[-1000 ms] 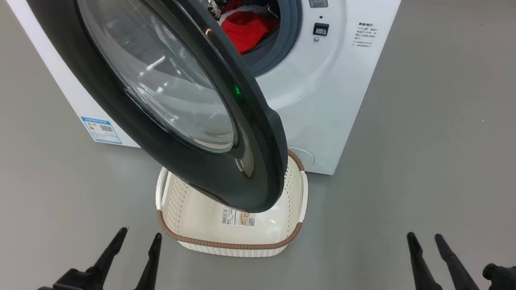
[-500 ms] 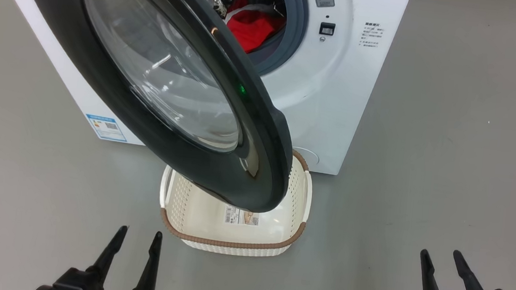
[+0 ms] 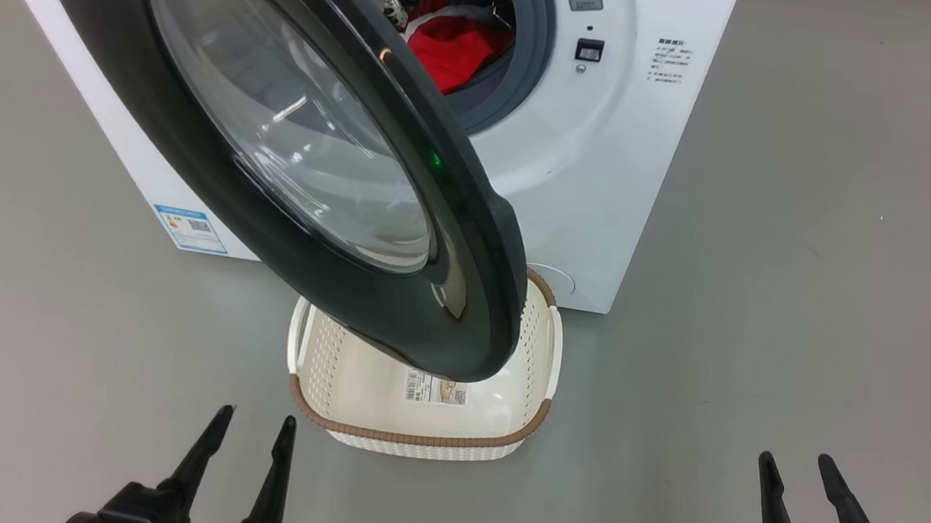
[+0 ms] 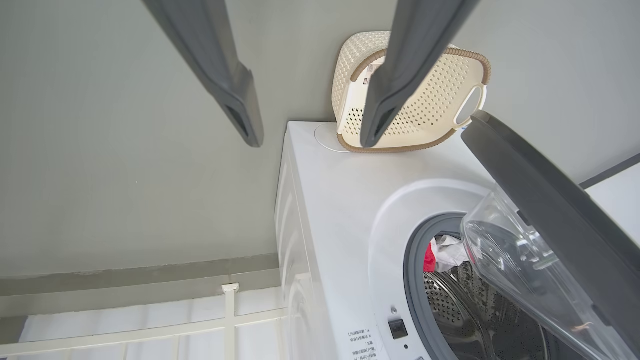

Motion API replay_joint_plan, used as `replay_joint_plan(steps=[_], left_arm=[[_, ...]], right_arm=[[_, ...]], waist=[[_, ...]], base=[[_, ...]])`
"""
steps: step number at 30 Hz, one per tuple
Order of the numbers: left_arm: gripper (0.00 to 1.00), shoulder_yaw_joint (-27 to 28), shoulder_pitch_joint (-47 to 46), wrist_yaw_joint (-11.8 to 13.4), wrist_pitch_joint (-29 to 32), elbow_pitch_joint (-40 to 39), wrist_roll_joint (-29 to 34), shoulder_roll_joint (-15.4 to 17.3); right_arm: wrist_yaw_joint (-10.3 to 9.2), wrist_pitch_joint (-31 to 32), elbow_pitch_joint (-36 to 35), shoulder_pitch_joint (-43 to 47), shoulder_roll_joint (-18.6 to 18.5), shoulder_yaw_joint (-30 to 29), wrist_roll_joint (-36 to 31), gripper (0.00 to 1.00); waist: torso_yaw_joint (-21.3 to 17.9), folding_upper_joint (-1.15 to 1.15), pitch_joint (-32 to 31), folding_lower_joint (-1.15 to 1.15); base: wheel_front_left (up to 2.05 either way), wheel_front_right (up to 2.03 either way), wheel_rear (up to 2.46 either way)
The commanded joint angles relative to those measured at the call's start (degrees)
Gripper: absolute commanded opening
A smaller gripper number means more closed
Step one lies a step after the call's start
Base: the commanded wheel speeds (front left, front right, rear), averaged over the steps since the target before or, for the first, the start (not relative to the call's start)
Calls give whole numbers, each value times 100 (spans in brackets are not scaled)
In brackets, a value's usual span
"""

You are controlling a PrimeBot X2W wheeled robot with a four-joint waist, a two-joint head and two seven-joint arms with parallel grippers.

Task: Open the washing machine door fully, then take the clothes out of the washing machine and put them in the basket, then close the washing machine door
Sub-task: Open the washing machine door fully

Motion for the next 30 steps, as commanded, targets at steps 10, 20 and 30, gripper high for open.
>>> replay_joint_plan(steps=[10,20,30], left_arm=[[100,110,-123,-31,-47,-119,-47,62],[100,-22,-211,-31,-47,-69,-115,62],[100,-136,-329,-31,-47,-39,-212,62]], right_arm=[[43,-52,-777,-758,72,764,1201,0],[43,-52,-959,-2174,-277,2179,4029,0],[43,788,-870,-3183,-1011,2924,6903,0]], waist=[[112,0,57,0],[319,0,174,0],[596,0,390,0]], base=[[0,0,0],[0,0,0],[0,0,0]])
